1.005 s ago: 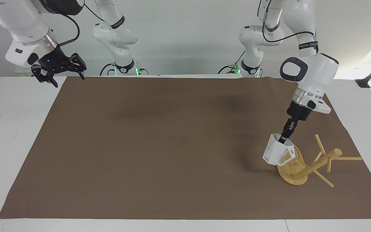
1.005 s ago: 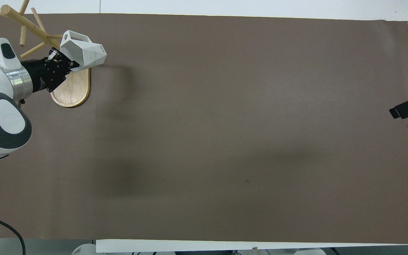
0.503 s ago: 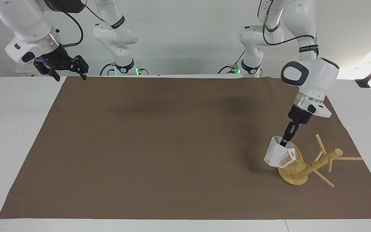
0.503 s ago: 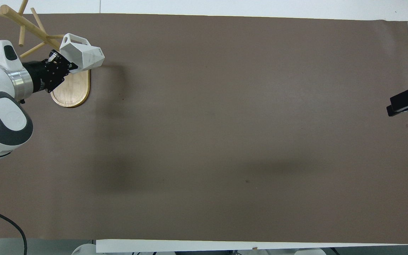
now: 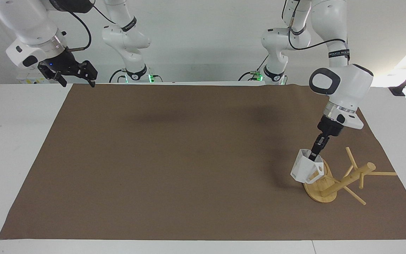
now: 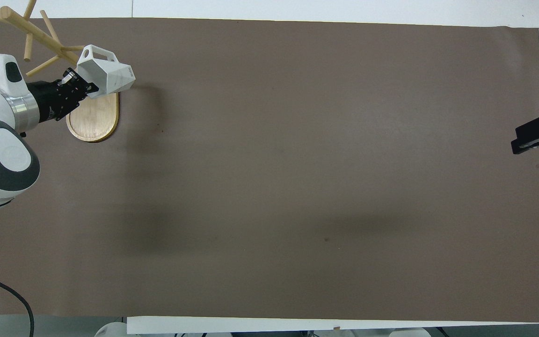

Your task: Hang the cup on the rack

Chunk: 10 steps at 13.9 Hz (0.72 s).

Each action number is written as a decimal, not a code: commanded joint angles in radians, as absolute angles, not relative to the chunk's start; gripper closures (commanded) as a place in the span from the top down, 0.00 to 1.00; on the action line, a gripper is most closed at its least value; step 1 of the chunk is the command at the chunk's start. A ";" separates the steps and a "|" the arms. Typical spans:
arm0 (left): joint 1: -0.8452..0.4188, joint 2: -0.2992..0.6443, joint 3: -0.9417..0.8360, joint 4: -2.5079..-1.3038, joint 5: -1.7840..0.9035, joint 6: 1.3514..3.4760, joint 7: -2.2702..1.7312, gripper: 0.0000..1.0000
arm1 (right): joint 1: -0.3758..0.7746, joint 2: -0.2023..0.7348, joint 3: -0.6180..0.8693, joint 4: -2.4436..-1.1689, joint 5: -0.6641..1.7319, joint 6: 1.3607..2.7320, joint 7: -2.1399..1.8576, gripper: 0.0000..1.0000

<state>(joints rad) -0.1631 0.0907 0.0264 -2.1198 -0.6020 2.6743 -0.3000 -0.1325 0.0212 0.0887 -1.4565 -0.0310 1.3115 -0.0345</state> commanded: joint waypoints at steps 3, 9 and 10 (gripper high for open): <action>-0.141 0.107 0.020 -2.114 -0.620 2.761 -0.261 0.00 | -0.149 0.018 0.086 -1.453 -0.035 1.325 -0.015 0.99; -0.141 0.109 0.018 -2.117 -0.649 2.783 -0.259 0.00 | -0.175 0.020 0.060 -1.485 -0.035 1.393 -0.018 0.99; -0.138 0.107 0.018 -2.120 -0.649 2.780 -0.259 0.00 | -0.134 0.017 0.014 -1.486 -0.034 1.390 -0.018 0.99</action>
